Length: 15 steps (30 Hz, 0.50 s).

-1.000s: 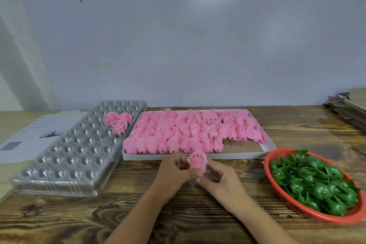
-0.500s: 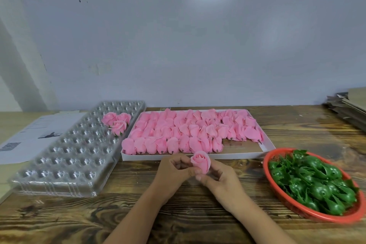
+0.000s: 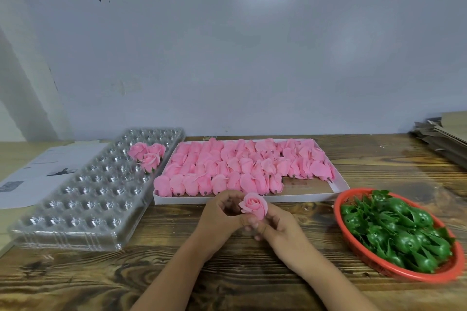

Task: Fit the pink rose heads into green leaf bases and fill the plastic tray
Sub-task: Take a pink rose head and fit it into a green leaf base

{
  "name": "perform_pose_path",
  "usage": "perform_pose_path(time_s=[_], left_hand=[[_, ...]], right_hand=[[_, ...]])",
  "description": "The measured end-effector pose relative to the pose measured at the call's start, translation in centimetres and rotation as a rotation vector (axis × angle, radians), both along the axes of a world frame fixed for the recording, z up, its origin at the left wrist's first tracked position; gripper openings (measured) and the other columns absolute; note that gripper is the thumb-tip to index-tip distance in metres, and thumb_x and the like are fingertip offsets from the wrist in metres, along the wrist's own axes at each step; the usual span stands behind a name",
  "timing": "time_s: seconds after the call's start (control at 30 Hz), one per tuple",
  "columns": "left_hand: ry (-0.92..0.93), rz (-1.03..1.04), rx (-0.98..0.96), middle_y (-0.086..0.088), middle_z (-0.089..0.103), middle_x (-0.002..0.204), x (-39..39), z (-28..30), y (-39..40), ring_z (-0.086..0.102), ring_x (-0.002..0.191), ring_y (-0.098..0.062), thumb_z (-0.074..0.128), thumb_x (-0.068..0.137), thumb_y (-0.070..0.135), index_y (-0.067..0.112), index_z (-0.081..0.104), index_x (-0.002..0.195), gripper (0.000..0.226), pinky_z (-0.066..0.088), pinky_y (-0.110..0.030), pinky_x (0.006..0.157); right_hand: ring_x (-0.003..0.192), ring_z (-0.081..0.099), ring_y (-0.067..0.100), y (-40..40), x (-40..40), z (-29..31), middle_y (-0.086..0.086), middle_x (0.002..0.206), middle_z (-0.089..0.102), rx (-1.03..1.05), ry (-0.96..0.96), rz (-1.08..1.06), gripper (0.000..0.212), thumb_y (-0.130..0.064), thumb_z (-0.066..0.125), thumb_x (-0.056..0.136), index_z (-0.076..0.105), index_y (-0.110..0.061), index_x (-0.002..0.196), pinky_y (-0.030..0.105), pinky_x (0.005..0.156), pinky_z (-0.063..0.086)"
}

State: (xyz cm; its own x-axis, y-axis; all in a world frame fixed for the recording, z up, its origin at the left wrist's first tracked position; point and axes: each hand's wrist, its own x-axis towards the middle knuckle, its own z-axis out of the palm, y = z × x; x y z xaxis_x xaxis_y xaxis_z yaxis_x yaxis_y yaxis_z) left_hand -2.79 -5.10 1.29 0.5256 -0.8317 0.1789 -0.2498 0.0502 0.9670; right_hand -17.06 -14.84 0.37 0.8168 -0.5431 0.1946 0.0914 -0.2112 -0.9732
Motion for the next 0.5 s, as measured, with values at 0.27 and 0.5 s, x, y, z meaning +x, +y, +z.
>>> perform_pose_path(time_s=[0.27, 0.5], left_hand=[[-0.071, -0.024, 0.014, 0.014, 0.071, 0.106, -0.26, 0.46, 0.13, 0.064, 0.104, -0.006, 0.084, 0.06, 0.046, 0.038, 0.081, 0.092, 0.033, 0.051, -0.021, 0.092], [-0.095, 0.016, 0.045, 0.006, 0.069, 0.111, -0.45, 0.22, -0.17, 0.063, 0.108, -0.009, 0.093, 0.065, 0.02, 0.032, 0.081, 0.08, 0.022, 0.051, -0.025, 0.094]], right_hand=[[0.104, 0.065, 0.015, -0.02, -0.34, 0.14, -0.007, 0.114, 0.071, -0.083, 0.061, 0.048, 0.031, -0.026, 0.058, 0.098, 0.061, -0.031, 0.128, 0.029, 0.082, 0.056], [0.112, 0.058, -0.007, 0.1, -0.3, -0.09, -0.031, 0.117, 0.064, -0.253, 0.087, -0.014, 0.045, -0.016, 0.071, 0.09, 0.057, -0.043, 0.124, 0.006, 0.092, 0.042]])
